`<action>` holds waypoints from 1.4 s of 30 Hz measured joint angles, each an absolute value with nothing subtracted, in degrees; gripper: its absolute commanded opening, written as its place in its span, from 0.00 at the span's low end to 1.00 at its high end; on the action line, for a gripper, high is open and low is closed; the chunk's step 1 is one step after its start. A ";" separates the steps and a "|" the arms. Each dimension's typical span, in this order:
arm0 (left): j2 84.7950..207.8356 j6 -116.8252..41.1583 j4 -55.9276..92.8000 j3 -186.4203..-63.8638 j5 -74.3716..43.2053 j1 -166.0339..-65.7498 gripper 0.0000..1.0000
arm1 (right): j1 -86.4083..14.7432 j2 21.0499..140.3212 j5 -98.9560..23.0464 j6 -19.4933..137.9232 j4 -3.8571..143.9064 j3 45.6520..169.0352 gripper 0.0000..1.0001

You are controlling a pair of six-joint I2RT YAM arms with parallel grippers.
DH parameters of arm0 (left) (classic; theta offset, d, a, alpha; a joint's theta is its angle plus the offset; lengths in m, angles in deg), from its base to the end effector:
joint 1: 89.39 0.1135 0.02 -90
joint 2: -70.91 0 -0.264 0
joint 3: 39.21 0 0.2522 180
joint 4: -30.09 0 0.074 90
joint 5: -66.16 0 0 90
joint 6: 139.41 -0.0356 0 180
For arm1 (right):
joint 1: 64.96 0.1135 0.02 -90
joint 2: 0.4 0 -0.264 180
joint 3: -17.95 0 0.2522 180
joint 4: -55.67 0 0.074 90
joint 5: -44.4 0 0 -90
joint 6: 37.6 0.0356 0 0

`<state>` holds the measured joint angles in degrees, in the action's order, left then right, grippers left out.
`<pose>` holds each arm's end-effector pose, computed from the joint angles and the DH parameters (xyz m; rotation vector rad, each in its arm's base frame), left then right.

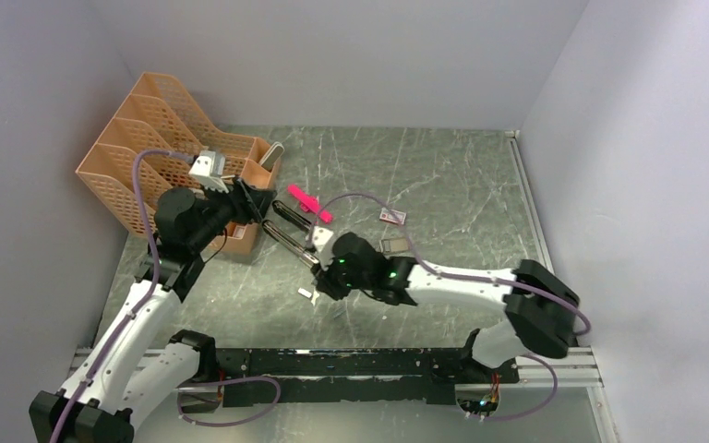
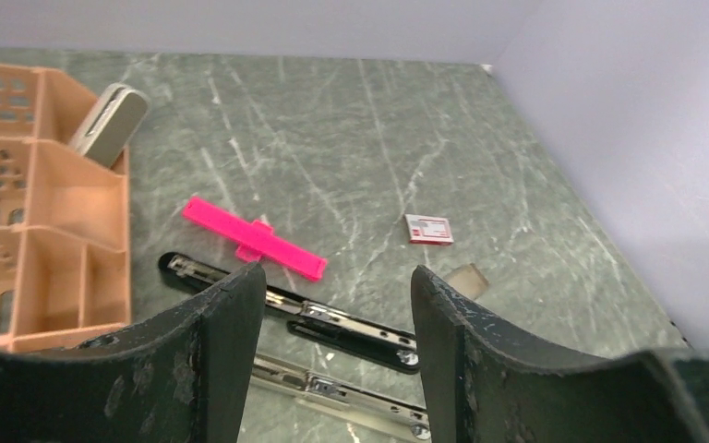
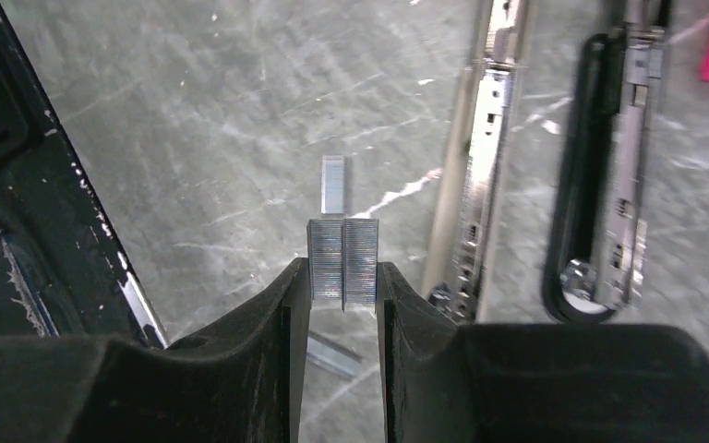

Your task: Load the staples into the stapler

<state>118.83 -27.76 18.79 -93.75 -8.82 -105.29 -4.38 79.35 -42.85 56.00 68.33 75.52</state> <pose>0.1914 -0.0641 0.3297 0.1200 1.6948 -0.7107 0.1441 0.2591 0.2155 -1.1038 1.9744 0.6736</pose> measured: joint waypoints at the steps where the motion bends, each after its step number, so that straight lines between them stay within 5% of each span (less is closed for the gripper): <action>1: 118.42 -28.03 18.03 -93.77 -10.09 -105.27 0.64 | -3.29 81.93 -43.25 55.97 69.48 77.47 0.24; 19: 117.67 -28.64 14.57 -93.77 -14.57 -104.07 0.64 | 1.17 94.74 -46.02 56.11 77.33 83.72 0.27; 31: 117.78 -28.64 14.42 -93.79 -14.39 -103.70 0.64 | 2.59 99.50 -47.57 56.08 78.31 86.43 0.44; 42: 117.78 -28.64 14.33 -93.77 -14.37 -103.54 0.64 | 2.65 99.85 -47.95 56.02 79.67 87.22 0.47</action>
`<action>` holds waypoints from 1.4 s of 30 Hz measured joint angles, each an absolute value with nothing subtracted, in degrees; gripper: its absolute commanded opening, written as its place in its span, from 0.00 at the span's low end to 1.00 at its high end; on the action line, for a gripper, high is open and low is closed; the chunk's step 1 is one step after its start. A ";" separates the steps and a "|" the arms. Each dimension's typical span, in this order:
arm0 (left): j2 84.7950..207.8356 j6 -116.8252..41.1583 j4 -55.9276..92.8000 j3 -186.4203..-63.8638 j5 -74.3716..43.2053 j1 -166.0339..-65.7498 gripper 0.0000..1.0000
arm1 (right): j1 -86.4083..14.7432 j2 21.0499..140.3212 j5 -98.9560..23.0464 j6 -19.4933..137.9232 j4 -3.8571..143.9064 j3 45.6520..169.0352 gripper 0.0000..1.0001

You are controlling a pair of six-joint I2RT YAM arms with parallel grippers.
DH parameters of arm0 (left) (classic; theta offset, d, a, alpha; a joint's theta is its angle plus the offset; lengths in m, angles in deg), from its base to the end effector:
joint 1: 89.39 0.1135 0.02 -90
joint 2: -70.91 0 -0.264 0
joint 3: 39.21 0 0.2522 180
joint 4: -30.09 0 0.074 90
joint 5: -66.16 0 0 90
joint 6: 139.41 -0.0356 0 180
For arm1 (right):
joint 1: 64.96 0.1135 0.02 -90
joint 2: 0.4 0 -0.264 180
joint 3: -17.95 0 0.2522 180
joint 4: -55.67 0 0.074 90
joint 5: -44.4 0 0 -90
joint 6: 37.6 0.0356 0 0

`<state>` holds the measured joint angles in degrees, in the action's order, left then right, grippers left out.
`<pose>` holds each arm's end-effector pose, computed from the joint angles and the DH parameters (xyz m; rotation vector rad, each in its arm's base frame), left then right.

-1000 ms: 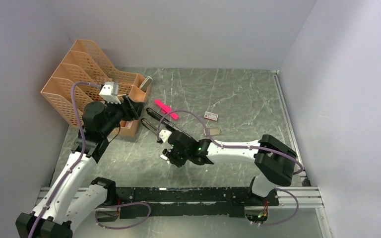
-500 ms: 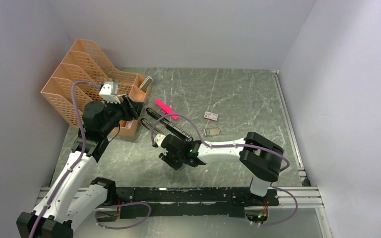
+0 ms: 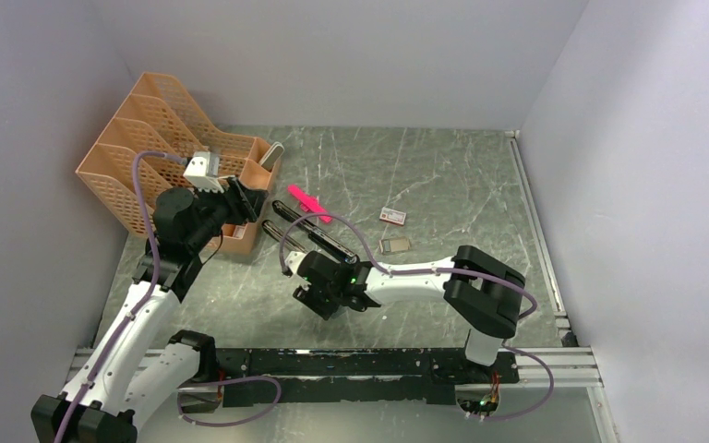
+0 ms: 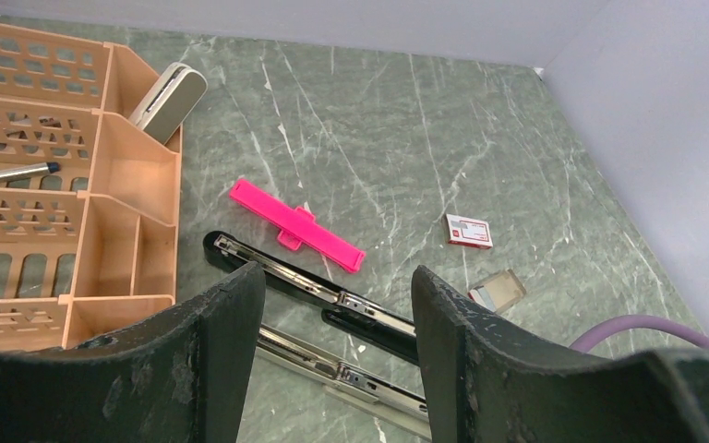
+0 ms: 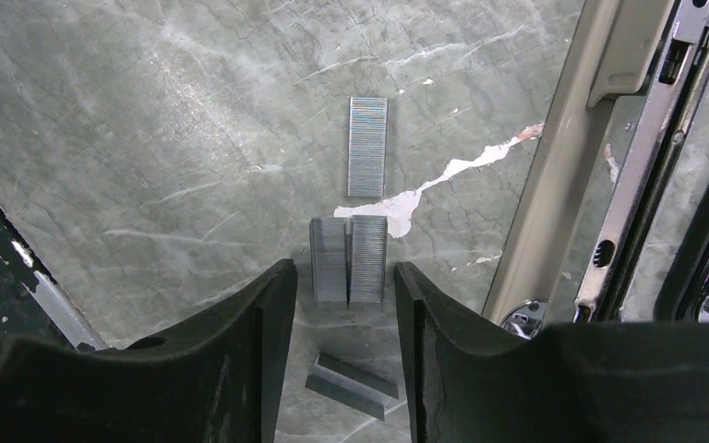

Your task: Load the staples into the stapler

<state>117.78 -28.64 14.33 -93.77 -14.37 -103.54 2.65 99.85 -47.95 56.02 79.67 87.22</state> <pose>0.1901 -0.0540 0.3246 0.0245 1.7456 -0.5912 0.1332 0.3194 0.1537 -1.3571 2.2038 0.4323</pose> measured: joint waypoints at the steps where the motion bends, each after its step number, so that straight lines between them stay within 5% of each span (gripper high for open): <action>1: 117.78 -28.64 14.33 -93.77 -14.37 -103.50 0.64 | 2.68 99.85 -47.99 56.02 79.69 87.22 0.48; 26: 118.24 -28.64 14.35 -93.77 -13.12 -102.98 0.64 | 2.65 98.34 -49.13 57.94 80.24 85.58 0.48; 42: 118.39 -28.64 14.35 -93.77 -13.08 -102.74 0.64 | 2.65 98.34 -48.99 57.90 80.30 85.58 0.27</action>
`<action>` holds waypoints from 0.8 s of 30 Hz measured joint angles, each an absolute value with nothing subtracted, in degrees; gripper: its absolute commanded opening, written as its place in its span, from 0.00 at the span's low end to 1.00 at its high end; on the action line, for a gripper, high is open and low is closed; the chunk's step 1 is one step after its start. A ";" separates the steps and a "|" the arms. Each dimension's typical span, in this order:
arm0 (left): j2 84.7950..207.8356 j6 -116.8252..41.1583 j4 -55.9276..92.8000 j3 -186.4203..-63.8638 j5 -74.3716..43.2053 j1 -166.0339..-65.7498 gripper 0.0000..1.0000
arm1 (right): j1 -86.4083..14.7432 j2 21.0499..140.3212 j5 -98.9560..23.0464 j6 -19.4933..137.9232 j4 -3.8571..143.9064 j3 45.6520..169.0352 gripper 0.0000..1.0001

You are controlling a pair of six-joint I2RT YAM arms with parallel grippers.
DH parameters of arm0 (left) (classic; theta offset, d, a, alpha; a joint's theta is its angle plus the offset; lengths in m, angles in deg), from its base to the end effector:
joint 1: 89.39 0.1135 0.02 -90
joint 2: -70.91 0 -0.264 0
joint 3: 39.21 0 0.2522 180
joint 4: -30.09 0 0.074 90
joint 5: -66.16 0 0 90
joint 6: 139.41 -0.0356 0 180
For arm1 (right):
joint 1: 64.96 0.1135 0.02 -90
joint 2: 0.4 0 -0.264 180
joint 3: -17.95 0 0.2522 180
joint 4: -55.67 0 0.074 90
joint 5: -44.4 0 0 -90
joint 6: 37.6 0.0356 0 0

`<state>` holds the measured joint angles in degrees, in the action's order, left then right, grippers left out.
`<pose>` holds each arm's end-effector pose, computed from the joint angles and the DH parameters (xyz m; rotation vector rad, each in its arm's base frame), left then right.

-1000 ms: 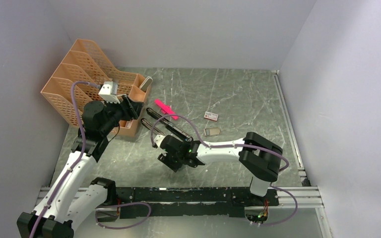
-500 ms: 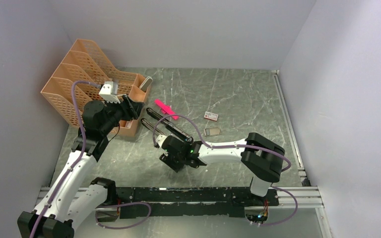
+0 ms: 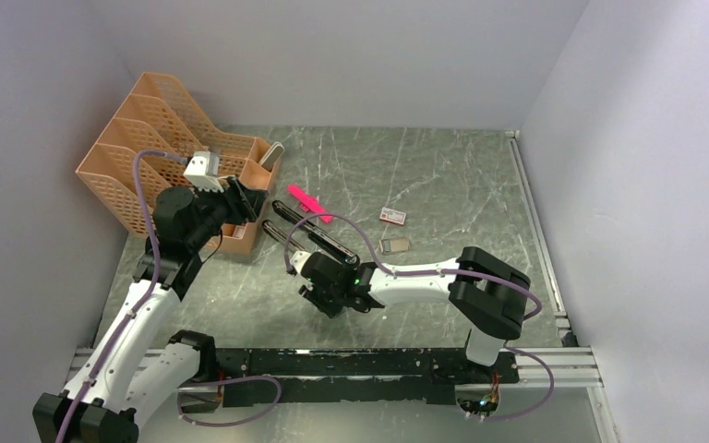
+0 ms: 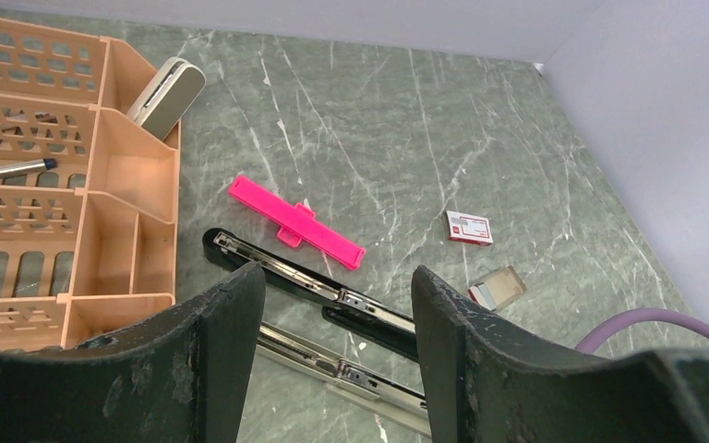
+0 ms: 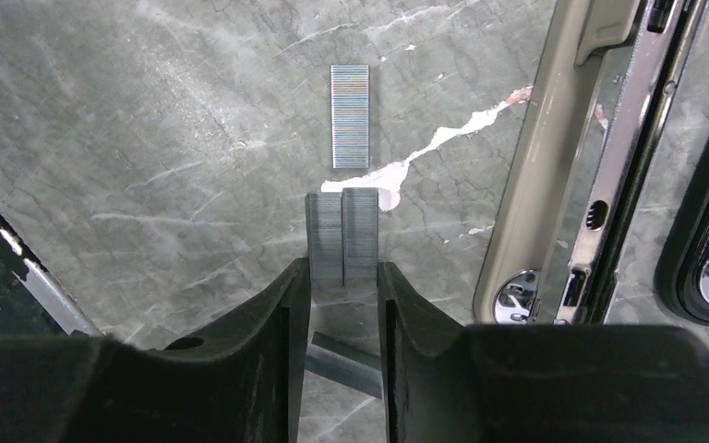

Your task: Load the staples into the stapler

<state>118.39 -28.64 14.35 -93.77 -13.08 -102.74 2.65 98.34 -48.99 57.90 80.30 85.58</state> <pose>0.1927 -0.0526 0.3228 0.0281 1.7565 -0.5990 0.1306 0.3114 0.1536 -1.3190 2.2364 0.4149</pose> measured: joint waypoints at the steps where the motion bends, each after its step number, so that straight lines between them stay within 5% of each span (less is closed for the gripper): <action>1: 118.39 -28.64 14.35 -93.77 -13.08 -102.69 0.64 | 2.65 98.34 -48.99 57.94 80.30 85.58 0.26; 13: 118.42 -28.64 14.38 -93.77 -12.97 -102.60 0.64 | 2.65 94.58 -49.17 57.96 79.30 81.73 0.16; 24: 113.54 -27.09 19.18 -91.61 -8.93 -102.58 0.67 | 2.65 78.58 -50.76 56.76 67.12 73.45 0.01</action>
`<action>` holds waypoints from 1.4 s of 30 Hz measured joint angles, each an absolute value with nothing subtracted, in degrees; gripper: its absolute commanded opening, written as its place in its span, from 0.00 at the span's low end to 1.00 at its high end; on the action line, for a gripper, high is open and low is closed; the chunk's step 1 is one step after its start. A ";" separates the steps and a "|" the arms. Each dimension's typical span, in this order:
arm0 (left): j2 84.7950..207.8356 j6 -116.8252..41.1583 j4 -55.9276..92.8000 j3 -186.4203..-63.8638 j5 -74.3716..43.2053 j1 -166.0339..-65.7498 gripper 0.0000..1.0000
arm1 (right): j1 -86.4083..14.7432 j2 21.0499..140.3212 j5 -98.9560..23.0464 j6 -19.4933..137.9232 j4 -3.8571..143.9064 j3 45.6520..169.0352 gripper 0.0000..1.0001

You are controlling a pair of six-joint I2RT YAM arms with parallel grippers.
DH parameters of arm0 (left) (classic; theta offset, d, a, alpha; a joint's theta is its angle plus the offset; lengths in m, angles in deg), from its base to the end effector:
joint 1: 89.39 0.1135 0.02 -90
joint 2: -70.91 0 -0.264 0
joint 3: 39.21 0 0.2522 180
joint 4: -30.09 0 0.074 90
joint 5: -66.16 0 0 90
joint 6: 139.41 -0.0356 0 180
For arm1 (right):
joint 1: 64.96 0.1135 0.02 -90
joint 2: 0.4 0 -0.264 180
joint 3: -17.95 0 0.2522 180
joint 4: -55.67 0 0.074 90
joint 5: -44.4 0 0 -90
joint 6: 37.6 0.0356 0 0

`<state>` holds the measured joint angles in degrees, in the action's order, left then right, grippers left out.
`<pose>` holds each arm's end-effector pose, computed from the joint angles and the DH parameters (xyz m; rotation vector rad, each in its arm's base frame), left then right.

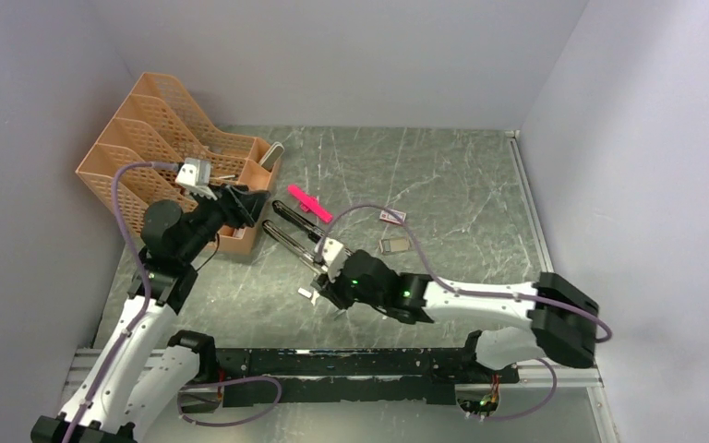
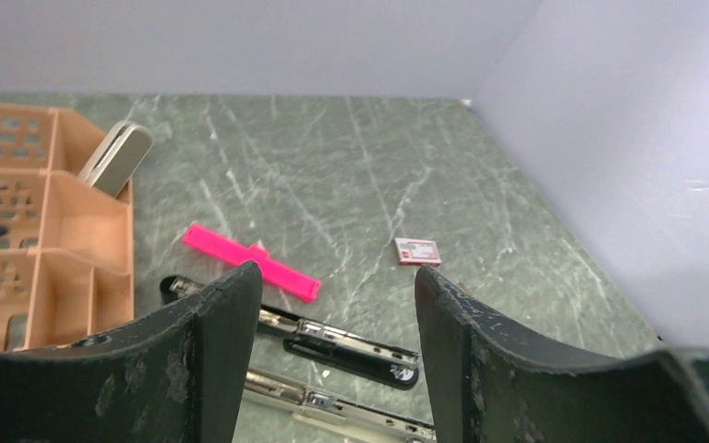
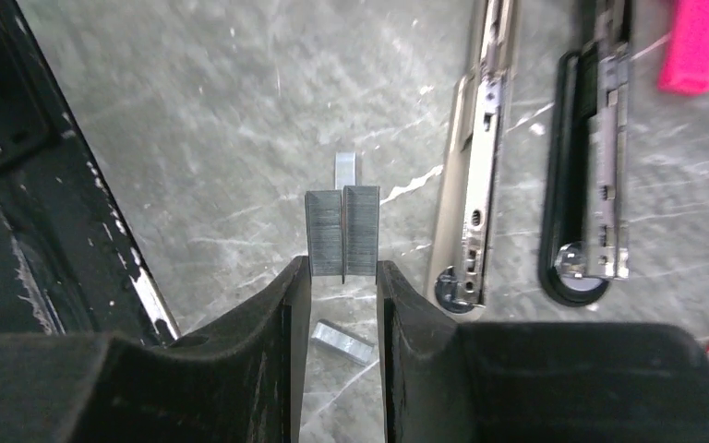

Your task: Load the staples into the stapler

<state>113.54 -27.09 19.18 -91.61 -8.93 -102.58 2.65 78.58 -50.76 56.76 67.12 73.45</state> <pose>0.1758 -0.0506 0.3329 0.0782 1.6311 -0.6861 0.1136 0.2675 0.2095 -1.1317 1.9383 0.6056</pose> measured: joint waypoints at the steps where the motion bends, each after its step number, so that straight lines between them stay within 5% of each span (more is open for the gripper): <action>1: 112.82 -27.09 19.88 -91.23 -8.29 -102.58 0.67 | 2.65 76.20 -51.31 56.50 65.13 71.78 0.00; 14: 105.39 -32.11 33.70 -84.57 15.07 -102.54 0.66 | 1.82 51.15 -49.50 46.38 32.17 49.73 0.00; 19: 102.57 -28.88 47.88 -78.25 26.85 -102.52 0.77 | 1.78 46.96 -43.88 42.95 24.79 47.96 0.00; 23: 103.09 -19.35 67.55 -73.75 32.84 -102.50 0.80 | 1.78 45.76 -40.06 41.72 22.08 48.00 0.00; 28: 106.50 -11.04 82.00 -73.40 36.71 -102.52 0.97 | 1.78 46.00 -37.65 41.66 20.52 48.83 0.00; 42: 107.81 -13.62 82.44 -74.12 38.92 -110.36 0.91 | 1.76 54.13 -34.02 44.67 13.42 53.80 0.00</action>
<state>107.81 -13.62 82.44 -74.12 38.92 -110.36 1.76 54.13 -34.02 44.67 13.42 53.80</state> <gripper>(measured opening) 0.937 0.315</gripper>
